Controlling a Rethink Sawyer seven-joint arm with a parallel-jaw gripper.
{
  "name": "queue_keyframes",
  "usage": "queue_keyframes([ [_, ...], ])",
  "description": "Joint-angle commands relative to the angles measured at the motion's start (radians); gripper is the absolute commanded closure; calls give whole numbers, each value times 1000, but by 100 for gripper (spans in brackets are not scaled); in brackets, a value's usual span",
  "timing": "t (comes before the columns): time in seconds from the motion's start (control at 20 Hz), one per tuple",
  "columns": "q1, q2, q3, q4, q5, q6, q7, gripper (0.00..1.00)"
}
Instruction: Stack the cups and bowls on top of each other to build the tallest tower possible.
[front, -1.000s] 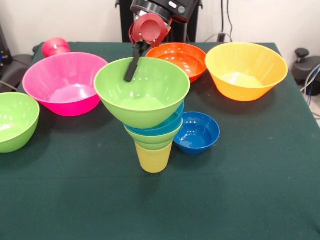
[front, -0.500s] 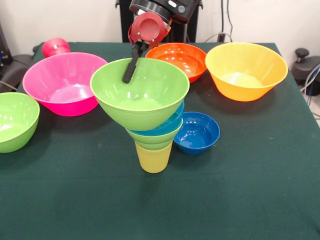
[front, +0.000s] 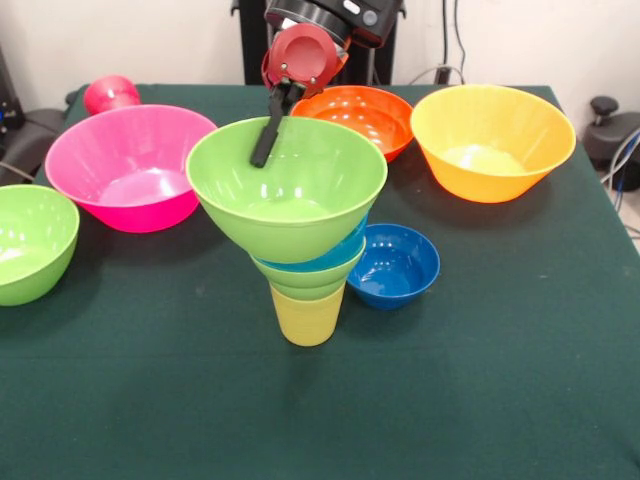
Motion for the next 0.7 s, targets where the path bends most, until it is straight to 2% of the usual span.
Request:
queue_keyframes([
  [0.05,18,29,80,-51,37,74,34,100],
  [0.7,29,20,79,-26,37,69,36,100],
])
